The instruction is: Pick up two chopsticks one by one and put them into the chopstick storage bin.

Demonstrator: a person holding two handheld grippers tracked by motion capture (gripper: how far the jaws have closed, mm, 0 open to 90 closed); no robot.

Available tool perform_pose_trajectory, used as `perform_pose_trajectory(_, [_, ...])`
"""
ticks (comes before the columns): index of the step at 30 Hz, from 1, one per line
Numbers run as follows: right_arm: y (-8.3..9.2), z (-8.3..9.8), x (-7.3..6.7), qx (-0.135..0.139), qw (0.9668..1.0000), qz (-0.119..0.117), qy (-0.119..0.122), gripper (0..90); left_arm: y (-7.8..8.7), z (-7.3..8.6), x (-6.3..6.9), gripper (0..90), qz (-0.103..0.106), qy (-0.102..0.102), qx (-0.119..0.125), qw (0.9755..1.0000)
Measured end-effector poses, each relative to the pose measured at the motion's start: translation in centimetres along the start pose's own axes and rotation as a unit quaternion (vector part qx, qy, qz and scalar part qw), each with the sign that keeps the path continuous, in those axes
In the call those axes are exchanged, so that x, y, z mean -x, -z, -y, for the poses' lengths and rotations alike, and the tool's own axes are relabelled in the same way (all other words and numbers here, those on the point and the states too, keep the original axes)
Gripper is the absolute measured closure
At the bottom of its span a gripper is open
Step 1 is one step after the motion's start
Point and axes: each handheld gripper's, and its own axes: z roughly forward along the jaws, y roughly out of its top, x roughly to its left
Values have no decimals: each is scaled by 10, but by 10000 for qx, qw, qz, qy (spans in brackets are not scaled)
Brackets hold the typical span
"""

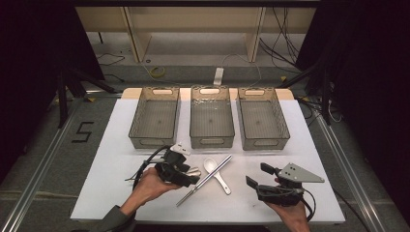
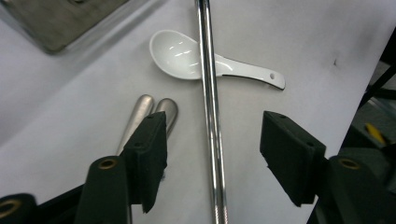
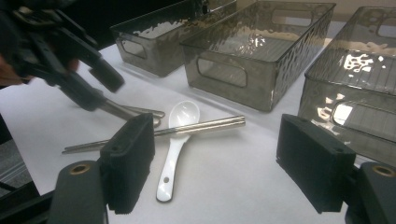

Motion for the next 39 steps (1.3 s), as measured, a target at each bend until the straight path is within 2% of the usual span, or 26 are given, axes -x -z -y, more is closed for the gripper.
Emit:
perform_pose_trajectory(3, [1, 0, 1, 42, 9999, -99, -80, 287, -13, -1, -4, 479, 14, 85, -197, 9998])
perform_pose_trajectory(10, [0, 0, 1, 59, 9998, -145, -90, 287, -32, -2, 0, 558, -185, -73, -598, 9980])
perform_pose_trajectory(15, [0, 0, 0, 27, 9999, -147, -78, 287, -37, -3, 1, 650, -248, -6, -632, 9977])
perform_pose_trajectory(26, [0, -1, 1, -9, 9997, -198, -141, 292, -44, -1, 3, 772, -185, -89, -759, 9969])
perform_pose_trajectory(39, [-2, 0, 1, -56, 9996, -253, -146, 294, -50, -1, 0, 813, -100, -62, -844, 9964])
